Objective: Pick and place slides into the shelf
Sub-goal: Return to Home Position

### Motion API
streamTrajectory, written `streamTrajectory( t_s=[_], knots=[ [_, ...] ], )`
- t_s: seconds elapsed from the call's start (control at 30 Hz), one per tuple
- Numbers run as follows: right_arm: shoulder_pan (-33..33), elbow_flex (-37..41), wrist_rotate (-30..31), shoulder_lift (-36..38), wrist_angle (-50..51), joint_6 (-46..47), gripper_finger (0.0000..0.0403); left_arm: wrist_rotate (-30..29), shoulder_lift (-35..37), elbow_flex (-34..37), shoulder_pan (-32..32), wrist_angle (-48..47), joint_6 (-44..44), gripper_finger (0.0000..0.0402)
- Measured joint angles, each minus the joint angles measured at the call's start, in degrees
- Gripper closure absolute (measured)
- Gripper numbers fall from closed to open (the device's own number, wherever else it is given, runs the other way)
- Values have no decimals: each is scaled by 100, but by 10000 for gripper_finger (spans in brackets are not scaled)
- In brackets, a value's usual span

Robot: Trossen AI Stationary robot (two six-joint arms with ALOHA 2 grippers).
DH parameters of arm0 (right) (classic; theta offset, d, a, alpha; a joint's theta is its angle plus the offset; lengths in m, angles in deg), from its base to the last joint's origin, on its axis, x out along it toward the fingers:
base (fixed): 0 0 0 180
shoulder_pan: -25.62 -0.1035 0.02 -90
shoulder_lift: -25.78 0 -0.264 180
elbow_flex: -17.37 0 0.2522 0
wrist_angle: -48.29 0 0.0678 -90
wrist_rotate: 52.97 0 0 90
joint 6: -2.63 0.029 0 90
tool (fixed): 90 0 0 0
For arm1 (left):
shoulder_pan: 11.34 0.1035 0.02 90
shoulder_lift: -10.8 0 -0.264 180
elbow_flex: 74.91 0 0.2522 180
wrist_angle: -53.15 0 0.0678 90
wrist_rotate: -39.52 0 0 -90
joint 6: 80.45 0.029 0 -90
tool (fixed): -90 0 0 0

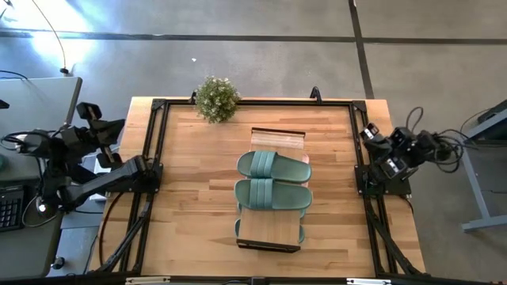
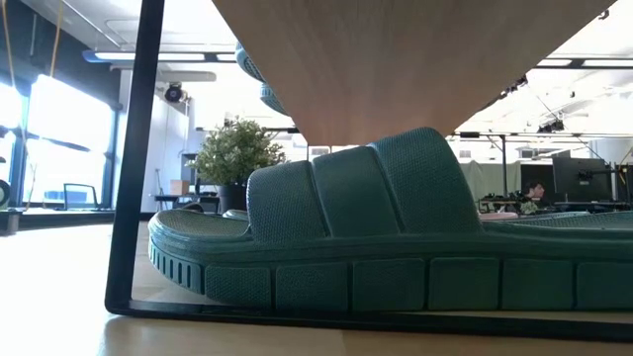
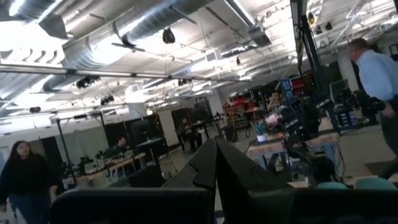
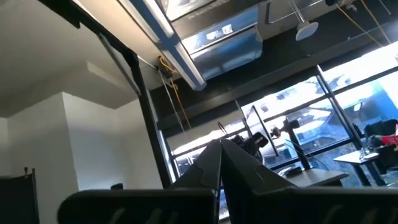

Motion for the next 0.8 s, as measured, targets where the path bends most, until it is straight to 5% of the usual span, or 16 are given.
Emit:
streamTrajectory(
  t_s=[0.33, 0.53, 0.8],
  knots=[
    [0, 1111, 72, 0, -1208, 598, 403, 95, 0, 194, 4, -63, -159, 401],
    [0, 1598, 96, 0, -1843, 768, 403, 413, -2, 1185, 2, 470, -657, 401],
    [0, 1738, 302, 0, -1778, 877, 403, 678, -7, 2816, -2, 2490, -1207, 401]
  ],
)
